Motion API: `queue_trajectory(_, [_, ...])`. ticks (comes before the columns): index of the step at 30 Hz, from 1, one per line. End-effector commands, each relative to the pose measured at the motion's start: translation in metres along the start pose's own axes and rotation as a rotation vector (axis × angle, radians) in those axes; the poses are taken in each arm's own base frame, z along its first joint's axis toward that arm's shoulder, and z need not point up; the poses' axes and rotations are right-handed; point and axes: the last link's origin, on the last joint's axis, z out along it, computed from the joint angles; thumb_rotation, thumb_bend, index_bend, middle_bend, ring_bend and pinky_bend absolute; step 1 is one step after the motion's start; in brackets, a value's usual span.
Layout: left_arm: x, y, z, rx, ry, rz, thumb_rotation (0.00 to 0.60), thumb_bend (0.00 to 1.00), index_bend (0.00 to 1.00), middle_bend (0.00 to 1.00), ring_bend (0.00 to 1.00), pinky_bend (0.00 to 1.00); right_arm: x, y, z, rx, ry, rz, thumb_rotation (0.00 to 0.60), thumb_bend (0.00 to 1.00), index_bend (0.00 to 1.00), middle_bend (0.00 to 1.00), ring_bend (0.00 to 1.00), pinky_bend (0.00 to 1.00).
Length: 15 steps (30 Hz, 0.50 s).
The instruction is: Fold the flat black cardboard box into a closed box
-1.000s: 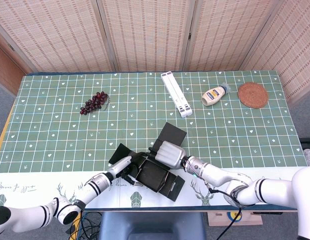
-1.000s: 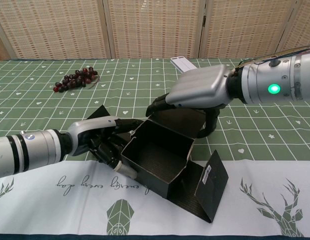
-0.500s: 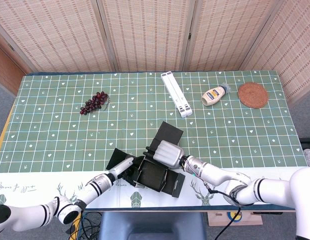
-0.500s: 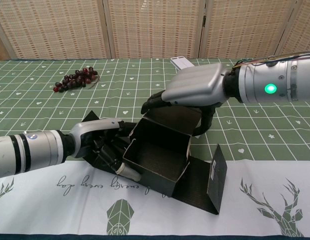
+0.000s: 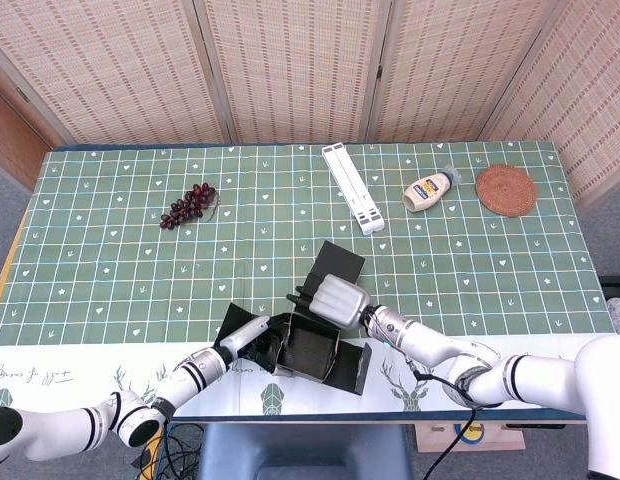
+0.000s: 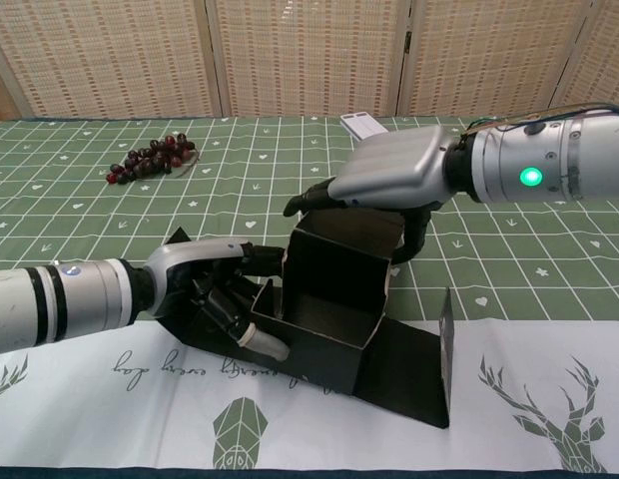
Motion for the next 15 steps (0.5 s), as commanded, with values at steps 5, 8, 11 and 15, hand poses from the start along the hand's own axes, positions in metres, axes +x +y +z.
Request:
queue_trajectory(5, [0.001, 0.002, -0.003, 0.018, -0.006, -0.007, 0.6, 0.09, 0.26, 0.23, 0.56, 0.83, 0.002, -0.004, 0.0, 0.0, 0.01, 0.018, 0.6, 0.32, 0.0, 0.0, 0.7, 0.99])
queue_trajectory(8, [0.004, 0.003, -0.005, 0.019, 0.002, -0.009, 0.6, 0.09, 0.26, 0.23, 0.56, 0.83, 0.003, -0.006, -0.002, 0.002, 0.02, 0.039, 0.6, 0.32, 0.0, 0.0, 0.69, 0.99])
queue_trajectory(11, [0.006, 0.004, -0.007, 0.017, 0.014, -0.009, 0.6, 0.09, 0.26, 0.23, 0.56, 0.83, 0.003, -0.008, -0.007, 0.006, 0.03, 0.077, 0.6, 0.32, 0.0, 0.0, 0.68, 0.99])
queue_trajectory(15, [0.009, 0.006, -0.011, 0.014, 0.021, -0.01, 0.6, 0.09, 0.26, 0.23, 0.55, 0.83, 0.008, -0.011, -0.015, 0.014, 0.064, 0.148, 0.6, 0.32, 0.0, 0.0, 0.68, 0.99])
